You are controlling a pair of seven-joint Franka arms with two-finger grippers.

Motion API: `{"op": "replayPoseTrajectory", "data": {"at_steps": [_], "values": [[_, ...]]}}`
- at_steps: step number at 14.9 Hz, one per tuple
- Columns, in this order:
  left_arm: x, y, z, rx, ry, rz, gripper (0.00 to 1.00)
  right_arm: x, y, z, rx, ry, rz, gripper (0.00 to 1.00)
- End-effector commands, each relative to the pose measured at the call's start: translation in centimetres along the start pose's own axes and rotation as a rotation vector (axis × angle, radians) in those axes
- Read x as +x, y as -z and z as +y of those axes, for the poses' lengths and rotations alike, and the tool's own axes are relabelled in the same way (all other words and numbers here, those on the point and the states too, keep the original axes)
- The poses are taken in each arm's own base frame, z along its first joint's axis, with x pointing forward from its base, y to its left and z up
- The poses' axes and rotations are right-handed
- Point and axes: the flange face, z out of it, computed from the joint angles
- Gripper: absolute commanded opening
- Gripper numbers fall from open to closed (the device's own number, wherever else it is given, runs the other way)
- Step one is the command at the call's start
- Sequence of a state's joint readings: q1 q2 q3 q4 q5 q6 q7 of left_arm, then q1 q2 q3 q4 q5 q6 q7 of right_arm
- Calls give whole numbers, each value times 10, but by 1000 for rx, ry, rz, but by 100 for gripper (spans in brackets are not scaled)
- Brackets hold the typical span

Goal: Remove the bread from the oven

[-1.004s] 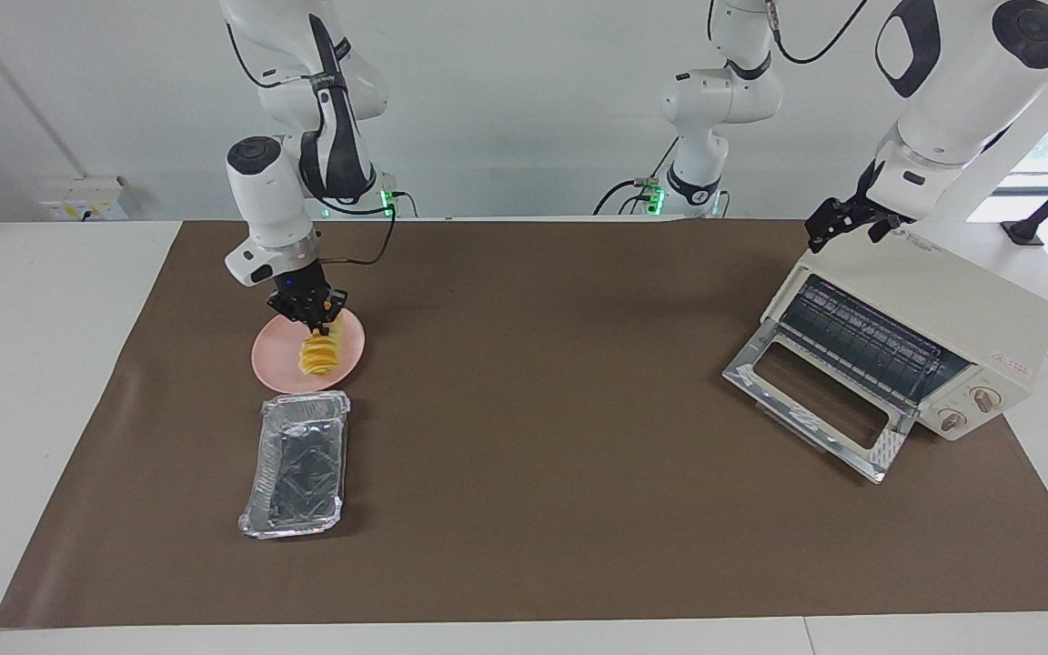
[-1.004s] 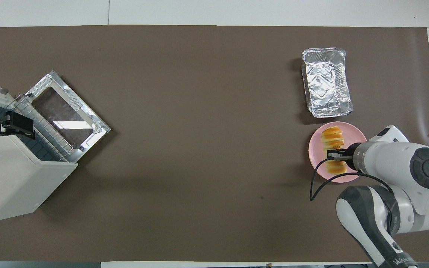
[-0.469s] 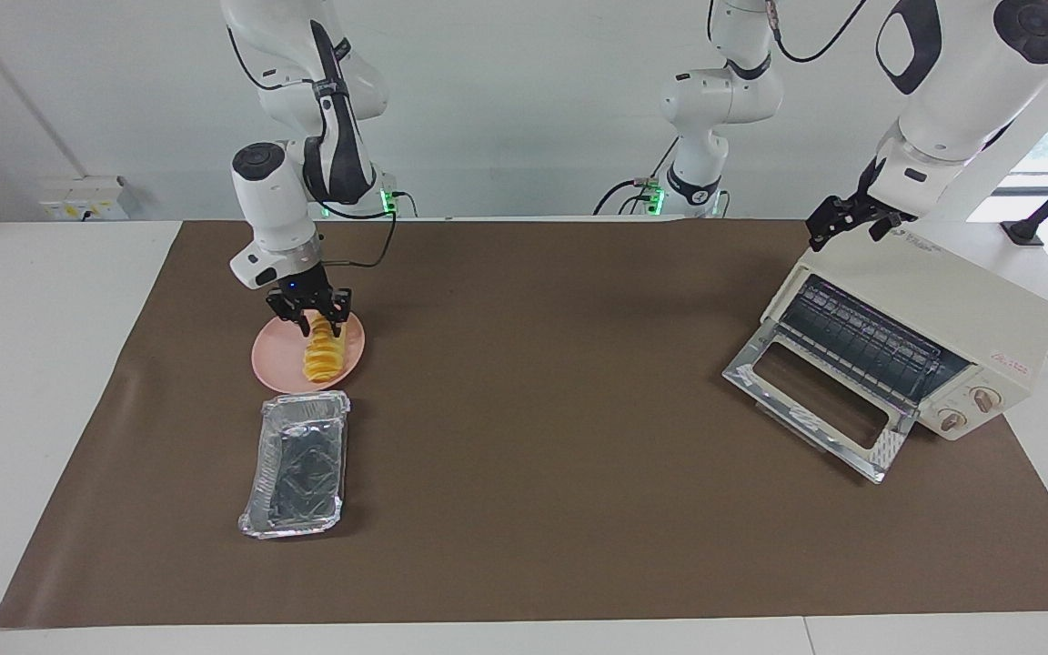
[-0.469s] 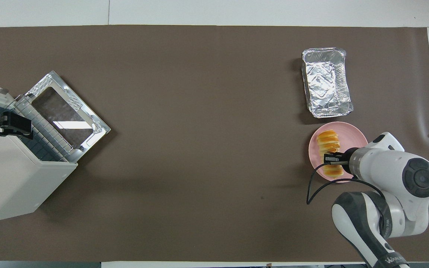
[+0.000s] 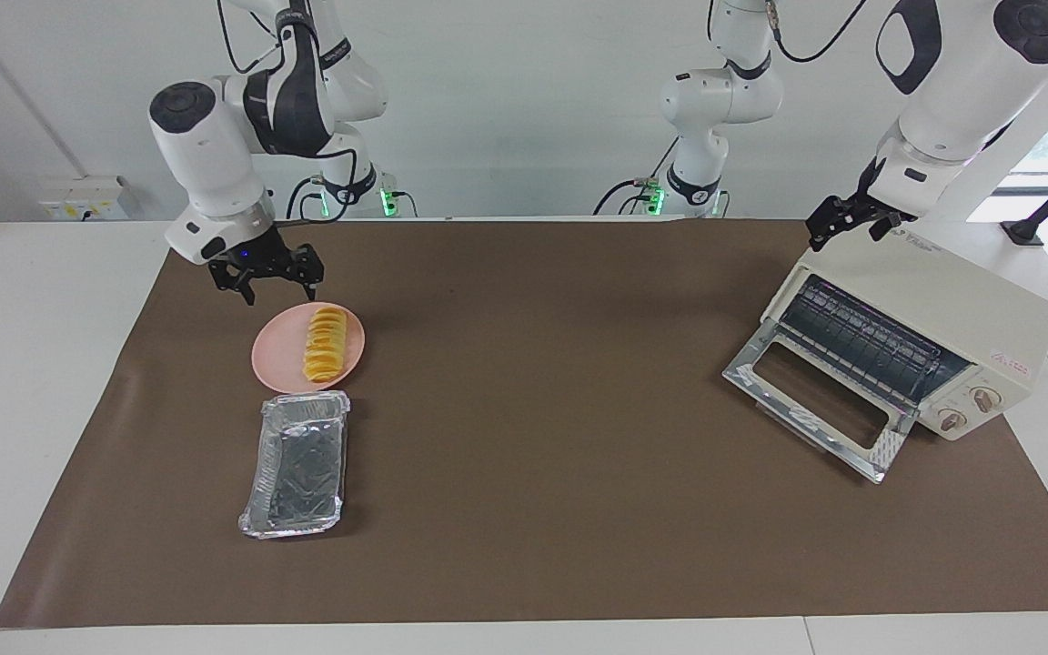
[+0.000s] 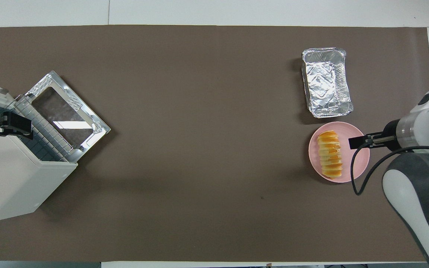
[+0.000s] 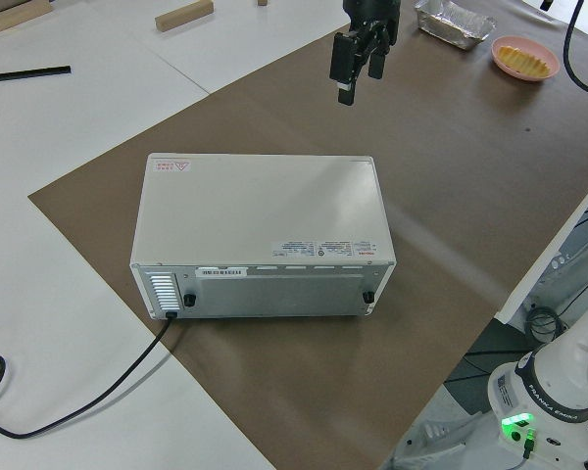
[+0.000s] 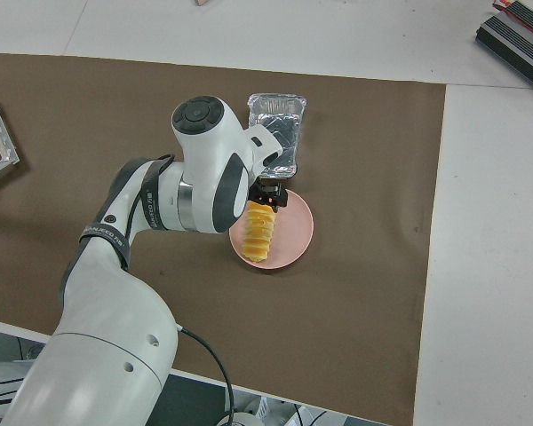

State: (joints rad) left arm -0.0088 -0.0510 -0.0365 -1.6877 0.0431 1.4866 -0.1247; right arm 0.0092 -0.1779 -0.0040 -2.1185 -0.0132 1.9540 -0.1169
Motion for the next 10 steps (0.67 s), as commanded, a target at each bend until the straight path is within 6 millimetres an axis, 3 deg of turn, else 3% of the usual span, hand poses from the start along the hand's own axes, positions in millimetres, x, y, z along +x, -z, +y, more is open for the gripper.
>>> {"op": "replayPoseTrajectory", "data": {"at_steps": [1,4,7,10], "values": [[-6,3,-2,-19,1,10,100,8,59,11,25,44,-10,100],[-6,3,-2,-19,1,11,100,6,105,11,34,67,-53,100],[-6,3,-2,-19,1,11,100,19,131,17,34,120,-99,100],[-6,3,-2,-19,1,10,100,24,144,33,29,120,-80,100]]}}
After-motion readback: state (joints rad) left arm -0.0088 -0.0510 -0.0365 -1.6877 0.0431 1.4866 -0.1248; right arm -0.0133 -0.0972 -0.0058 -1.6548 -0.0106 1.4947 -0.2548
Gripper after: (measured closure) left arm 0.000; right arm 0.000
